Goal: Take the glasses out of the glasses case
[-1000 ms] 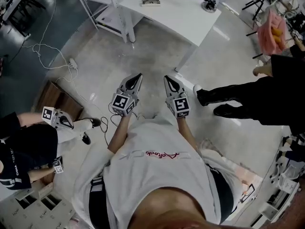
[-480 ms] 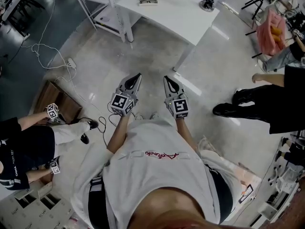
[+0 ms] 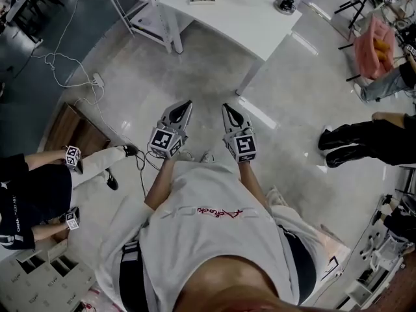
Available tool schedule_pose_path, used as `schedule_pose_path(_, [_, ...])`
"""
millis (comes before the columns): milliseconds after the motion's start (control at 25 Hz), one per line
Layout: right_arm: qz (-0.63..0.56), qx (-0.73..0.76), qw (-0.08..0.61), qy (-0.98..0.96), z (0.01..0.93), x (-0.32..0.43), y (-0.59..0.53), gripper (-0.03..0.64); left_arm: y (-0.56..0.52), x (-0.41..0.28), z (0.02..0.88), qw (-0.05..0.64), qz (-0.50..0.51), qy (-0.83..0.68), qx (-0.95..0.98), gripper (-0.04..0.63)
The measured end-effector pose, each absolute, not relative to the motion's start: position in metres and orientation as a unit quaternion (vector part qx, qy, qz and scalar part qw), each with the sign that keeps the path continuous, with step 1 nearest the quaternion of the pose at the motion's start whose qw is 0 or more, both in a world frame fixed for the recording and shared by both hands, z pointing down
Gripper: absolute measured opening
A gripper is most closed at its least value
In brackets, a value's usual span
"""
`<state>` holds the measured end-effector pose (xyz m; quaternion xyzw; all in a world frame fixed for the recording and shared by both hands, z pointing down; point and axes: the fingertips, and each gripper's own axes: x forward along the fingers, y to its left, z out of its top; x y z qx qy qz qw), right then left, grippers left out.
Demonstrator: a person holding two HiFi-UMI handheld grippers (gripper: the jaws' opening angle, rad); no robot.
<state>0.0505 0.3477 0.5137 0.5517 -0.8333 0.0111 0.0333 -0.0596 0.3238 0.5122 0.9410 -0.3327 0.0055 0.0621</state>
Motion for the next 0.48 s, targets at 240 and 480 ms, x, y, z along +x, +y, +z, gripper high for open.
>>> schedule_pose_path(240, [0.015,0.542,0.039,-0.839,0.524,0.052,0.343,-0.003,0.324,-0.055,0.524,0.073,0.005,-0.337,0.939,0.023])
schedule_pose_path(480, [0.012,0.539,0.037,-0.841,0.524,0.054,0.325,-0.003,0.308,-0.053,0.523,0.063,0.006,-0.342,0.938,0.023])
